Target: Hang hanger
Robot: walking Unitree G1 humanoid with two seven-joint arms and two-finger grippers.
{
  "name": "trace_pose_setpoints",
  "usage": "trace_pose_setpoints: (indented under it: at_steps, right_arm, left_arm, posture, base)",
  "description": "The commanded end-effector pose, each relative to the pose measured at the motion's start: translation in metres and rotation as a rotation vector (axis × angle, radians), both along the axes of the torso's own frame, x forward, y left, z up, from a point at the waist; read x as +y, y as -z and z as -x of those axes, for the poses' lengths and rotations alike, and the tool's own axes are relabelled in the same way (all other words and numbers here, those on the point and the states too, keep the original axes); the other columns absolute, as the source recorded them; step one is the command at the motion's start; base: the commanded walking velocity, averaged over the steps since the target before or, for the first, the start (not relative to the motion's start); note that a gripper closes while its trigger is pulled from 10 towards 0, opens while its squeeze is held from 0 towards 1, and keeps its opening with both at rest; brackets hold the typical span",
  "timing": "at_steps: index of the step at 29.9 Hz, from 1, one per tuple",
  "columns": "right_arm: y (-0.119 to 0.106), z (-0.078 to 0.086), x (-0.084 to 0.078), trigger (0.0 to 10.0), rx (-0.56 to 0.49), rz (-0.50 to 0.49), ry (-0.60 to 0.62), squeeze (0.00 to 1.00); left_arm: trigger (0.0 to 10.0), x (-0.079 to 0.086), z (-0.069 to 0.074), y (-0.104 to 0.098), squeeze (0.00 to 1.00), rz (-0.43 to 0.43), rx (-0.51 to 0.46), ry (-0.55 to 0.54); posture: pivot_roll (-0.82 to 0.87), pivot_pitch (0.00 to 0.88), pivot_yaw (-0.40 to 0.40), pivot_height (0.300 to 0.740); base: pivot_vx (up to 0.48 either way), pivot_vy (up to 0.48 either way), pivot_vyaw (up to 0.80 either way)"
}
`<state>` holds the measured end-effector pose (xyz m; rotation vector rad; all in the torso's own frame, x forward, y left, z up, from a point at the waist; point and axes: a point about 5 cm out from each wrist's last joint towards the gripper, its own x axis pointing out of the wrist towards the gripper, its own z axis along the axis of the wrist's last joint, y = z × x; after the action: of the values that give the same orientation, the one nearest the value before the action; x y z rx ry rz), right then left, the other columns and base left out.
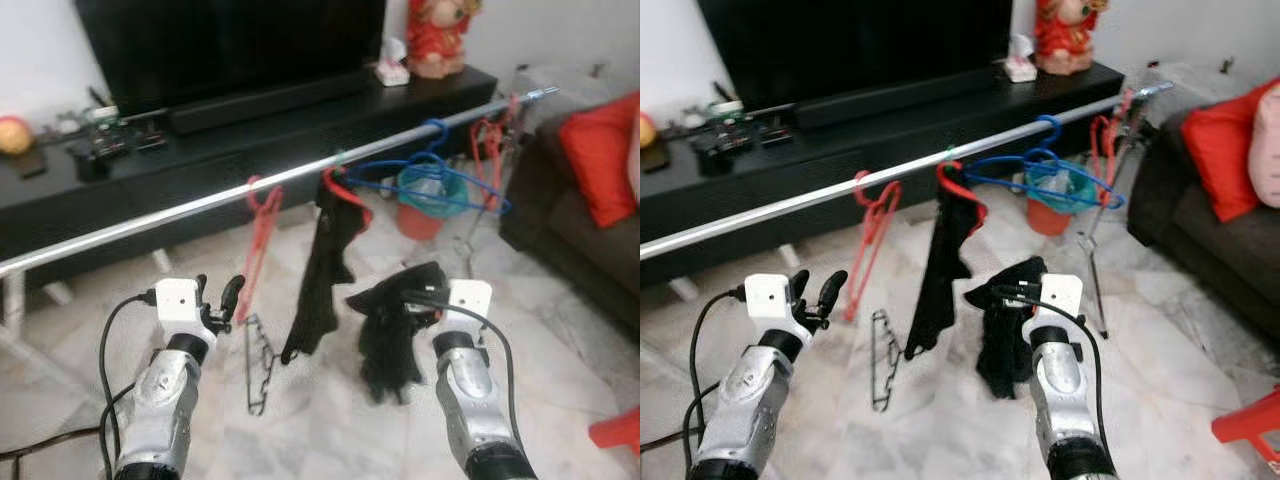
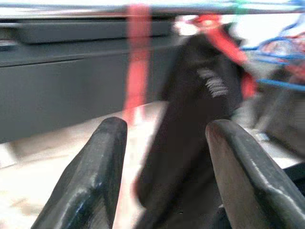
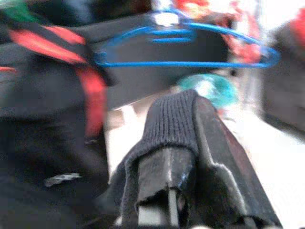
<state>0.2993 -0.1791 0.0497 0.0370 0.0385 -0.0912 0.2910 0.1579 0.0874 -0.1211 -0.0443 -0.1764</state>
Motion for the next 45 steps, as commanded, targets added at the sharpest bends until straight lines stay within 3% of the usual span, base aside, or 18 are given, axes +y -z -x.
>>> trace_pose_setpoints:
  at_steps: [1,12,19,20,21,26,32,37,45]
  right_arm:
    - [-0.012,-0.007,0.005,10.0,-0.053,-0.012,-0.006,0.00]
    - [-0.011,-0.008,0.003,10.0,-0.048,-0.017,0.011,0.00]
    - [-0.011,-0.008,0.003,10.0,-0.044,-0.019,0.016,0.00]
    - [-0.011,-0.008,0.003,10.0,-0.043,-0.019,0.015,0.00]
    - [-0.011,-0.008,0.003,10.0,-0.043,-0.019,0.014,0.00]
    - [-0.011,-0.008,0.003,10.0,-0.044,-0.018,0.015,0.00]
    - [-0.011,-0.008,0.003,10.0,-0.042,-0.018,0.012,0.00]
    - [-0.010,-0.008,0.005,10.0,-0.041,-0.019,0.001,0.00]
    - [-0.010,-0.007,0.006,10.0,-0.043,-0.024,-0.001,0.00]
  left_arm:
    - [10.0,0.011,-0.001,-0.002,0.00,-0.030,-0.005,-0.026]
    - [10.0,0.015,-0.001,-0.004,0.00,-0.035,-0.015,-0.043]
    - [10.0,0.022,0.000,-0.006,0.00,-0.068,-0.019,-0.073]
    - [10.0,0.024,0.002,-0.007,0.45,-0.077,-0.021,-0.069]
    - [10.0,0.026,0.004,-0.008,1.00,-0.079,-0.022,-0.071]
    - [10.0,0.026,0.011,-0.015,1.00,-0.092,-0.035,-0.030]
    - [10.0,0.017,0.035,-0.032,1.00,-0.095,-0.038,0.143]
    - [10.0,0.012,0.046,-0.036,1.00,-0.118,0.002,0.226]
    - [10.0,0.014,0.054,-0.036,1.00,-0.169,0.087,0.181]
  posture:
    - [-0.01,0.000,0.001,0.740]
    - [-0.01,0.000,-0.003,0.740]
    - [-0.01,0.004,-0.002,0.740]
    - [-0.01,0.004,-0.002,0.740]
    - [-0.01,0.007,-0.004,0.740]
    - [-0.01,0.009,-0.003,0.740]
    - [0.00,0.014,-0.007,0.740]
    - [0.01,0.008,-0.008,0.740]
    - [0.00,0.000,-0.004,0.740]
  base:
    - [0.382,0.000,0.00]
    - [0.348,0.000,-0.29]
    - [0.000,0.000,0.00]
    - [0.000,0.000,0.00]
    - [0.000,0.000,0.00]
    - [0.000,0.000,0.00]
    - [0.000,0.000,0.00]
    - [0.000,0.000,0.00]
    - [0.000,0.000,0.00]
